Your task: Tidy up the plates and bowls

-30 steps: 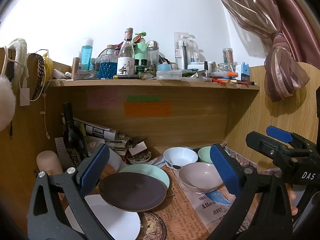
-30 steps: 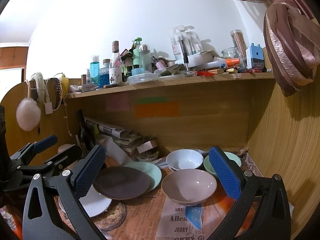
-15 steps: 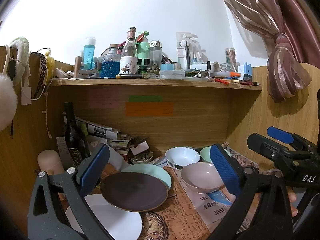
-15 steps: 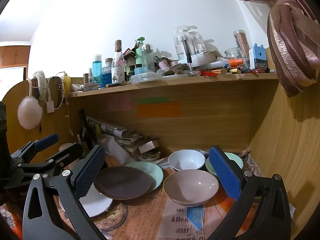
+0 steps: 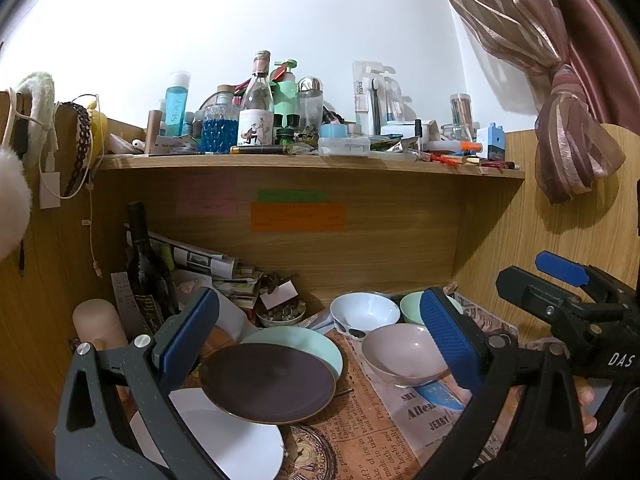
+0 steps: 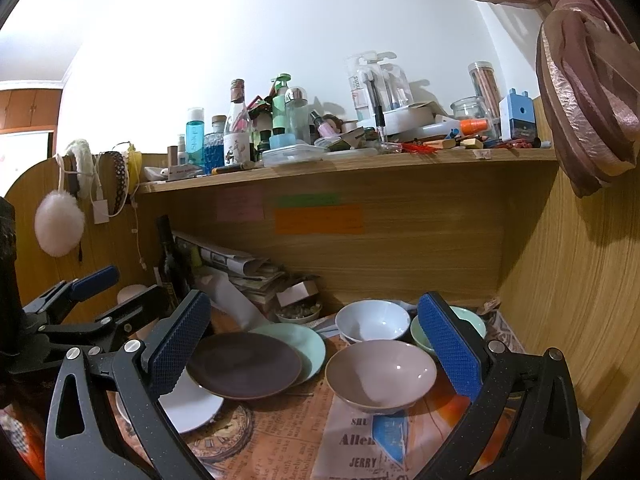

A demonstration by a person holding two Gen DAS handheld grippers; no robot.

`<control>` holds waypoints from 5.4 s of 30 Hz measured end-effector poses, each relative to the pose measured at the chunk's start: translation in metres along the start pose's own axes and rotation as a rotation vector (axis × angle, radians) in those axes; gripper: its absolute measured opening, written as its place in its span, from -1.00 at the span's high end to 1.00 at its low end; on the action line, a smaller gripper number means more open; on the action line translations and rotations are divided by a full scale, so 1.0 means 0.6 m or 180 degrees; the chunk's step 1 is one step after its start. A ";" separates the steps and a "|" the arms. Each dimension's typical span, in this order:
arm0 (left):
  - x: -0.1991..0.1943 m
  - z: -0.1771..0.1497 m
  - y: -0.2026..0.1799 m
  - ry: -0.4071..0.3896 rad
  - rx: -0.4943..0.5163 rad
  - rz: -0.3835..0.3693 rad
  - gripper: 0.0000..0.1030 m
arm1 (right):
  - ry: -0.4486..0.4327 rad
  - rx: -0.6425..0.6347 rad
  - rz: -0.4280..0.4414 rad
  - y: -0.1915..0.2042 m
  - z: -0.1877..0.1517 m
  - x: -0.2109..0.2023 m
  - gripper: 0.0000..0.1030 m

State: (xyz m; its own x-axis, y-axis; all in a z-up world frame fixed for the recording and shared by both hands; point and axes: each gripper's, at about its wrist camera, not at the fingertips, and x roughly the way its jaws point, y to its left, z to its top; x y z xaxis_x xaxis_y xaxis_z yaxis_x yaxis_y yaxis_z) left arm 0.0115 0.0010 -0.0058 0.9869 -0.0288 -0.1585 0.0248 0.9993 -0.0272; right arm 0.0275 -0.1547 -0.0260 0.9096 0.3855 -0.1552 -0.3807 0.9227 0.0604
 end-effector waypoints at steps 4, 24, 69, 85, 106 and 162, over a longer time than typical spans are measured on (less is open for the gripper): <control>0.005 0.000 0.000 0.0016 0.0000 0.0000 -0.99 | 0.0004 -0.0003 0.0005 0.001 0.000 0.000 -1.00; 0.020 -0.010 0.020 0.0079 -0.0020 0.0069 -0.99 | 0.0110 -0.0049 0.0067 0.011 -0.011 0.025 -1.00; 0.359 -0.170 0.293 0.2335 -0.0277 -0.0018 0.34 | 0.2140 0.0394 0.0265 0.029 -0.195 0.345 0.19; 0.391 -0.181 0.297 0.2511 -0.0184 -0.0230 0.64 | 0.2312 0.0606 0.0257 0.024 -0.212 0.384 0.32; 0.372 -0.184 0.292 0.2482 -0.0199 -0.0336 0.64 | 0.2159 0.0520 0.0199 0.028 -0.198 0.372 0.32; 0.143 -0.195 0.128 0.2168 -0.0396 -0.0197 0.64 | 0.1818 0.0394 0.0486 -0.043 -0.202 0.151 0.32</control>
State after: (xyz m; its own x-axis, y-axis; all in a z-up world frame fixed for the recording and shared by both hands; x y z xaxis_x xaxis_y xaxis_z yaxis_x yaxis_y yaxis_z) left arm 0.0794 0.0726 -0.1372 0.6636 -0.1341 -0.7360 0.0192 0.9865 -0.1625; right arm 0.0996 -0.1444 -0.1610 0.5998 0.4822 -0.6386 -0.4467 0.8639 0.2327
